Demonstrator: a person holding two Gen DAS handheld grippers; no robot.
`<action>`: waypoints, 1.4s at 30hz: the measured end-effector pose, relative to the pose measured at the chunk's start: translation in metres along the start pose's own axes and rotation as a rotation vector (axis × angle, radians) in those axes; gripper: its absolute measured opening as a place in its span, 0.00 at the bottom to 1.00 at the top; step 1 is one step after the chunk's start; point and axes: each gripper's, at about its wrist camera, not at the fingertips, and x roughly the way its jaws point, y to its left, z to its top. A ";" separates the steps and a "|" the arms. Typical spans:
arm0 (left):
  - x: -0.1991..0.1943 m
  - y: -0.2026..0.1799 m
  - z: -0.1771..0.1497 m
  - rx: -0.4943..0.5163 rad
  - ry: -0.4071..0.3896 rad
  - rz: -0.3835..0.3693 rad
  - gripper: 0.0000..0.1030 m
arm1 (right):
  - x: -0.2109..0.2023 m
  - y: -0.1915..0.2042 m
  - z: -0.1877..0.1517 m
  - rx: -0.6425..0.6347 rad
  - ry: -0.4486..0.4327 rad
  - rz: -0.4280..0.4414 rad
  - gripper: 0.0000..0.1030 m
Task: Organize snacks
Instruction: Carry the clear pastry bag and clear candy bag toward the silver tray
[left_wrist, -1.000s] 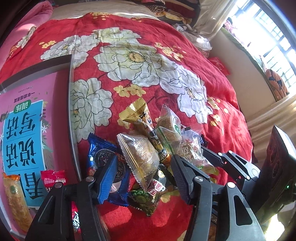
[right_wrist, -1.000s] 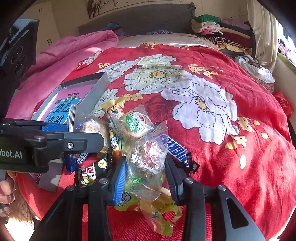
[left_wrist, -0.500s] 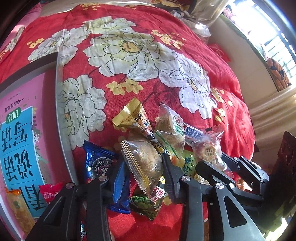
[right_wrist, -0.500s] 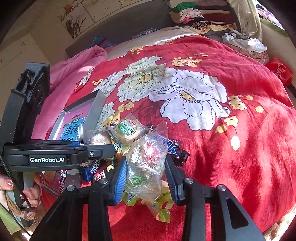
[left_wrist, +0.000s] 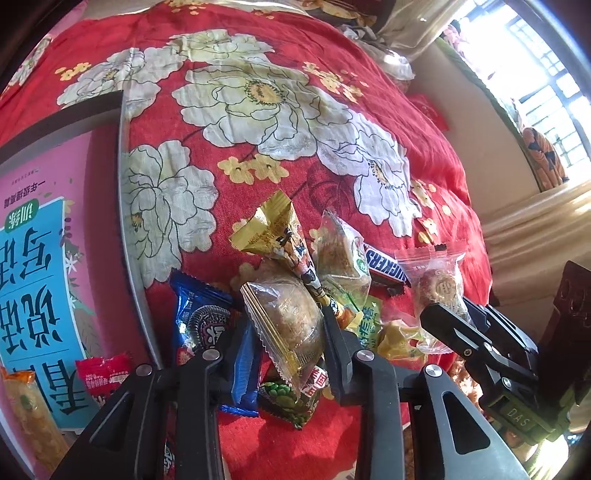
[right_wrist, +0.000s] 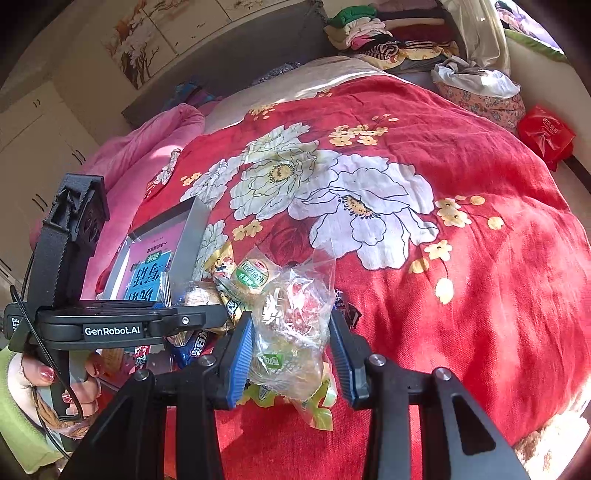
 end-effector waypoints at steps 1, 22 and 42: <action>-0.002 0.001 -0.002 -0.002 -0.001 0.000 0.33 | -0.001 0.000 0.000 0.003 -0.001 0.000 0.39; -0.065 0.030 -0.011 -0.076 -0.117 -0.080 0.33 | -0.012 0.016 0.007 -0.009 -0.021 0.011 0.39; -0.106 0.036 -0.020 -0.064 -0.204 -0.054 0.33 | -0.027 0.054 0.029 -0.062 -0.062 0.053 0.39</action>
